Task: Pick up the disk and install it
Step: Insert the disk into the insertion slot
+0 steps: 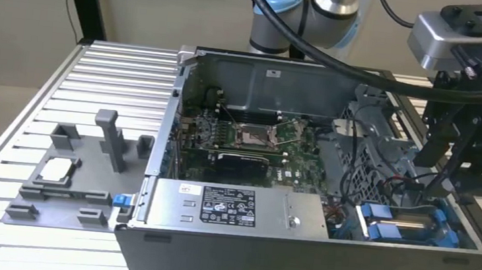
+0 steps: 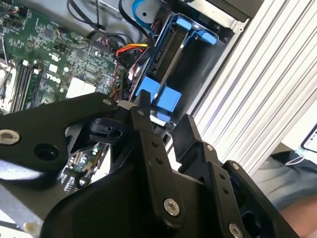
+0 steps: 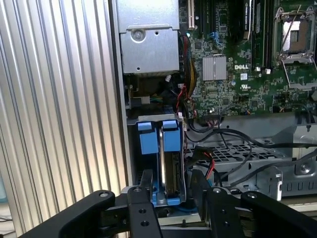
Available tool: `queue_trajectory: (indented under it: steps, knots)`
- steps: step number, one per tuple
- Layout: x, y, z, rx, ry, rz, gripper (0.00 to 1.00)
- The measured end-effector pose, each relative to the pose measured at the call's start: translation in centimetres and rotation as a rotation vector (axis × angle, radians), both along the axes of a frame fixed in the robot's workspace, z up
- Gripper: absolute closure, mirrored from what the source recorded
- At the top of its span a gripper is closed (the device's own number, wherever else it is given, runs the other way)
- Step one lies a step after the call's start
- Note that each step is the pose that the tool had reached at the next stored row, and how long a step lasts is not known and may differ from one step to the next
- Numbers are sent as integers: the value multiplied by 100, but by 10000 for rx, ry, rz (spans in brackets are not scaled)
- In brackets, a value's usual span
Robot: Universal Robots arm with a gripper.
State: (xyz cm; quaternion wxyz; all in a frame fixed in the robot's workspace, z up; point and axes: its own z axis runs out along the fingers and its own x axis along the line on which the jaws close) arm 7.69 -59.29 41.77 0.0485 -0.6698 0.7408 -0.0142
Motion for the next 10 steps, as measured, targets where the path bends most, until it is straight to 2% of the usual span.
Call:
queue_trajectory:
  steps: [1, 10]
  knots:
    - [0, 0, 0, -1, 1, 0, 100]
    - [0, 0, 0, 0, 3, 1, 100]
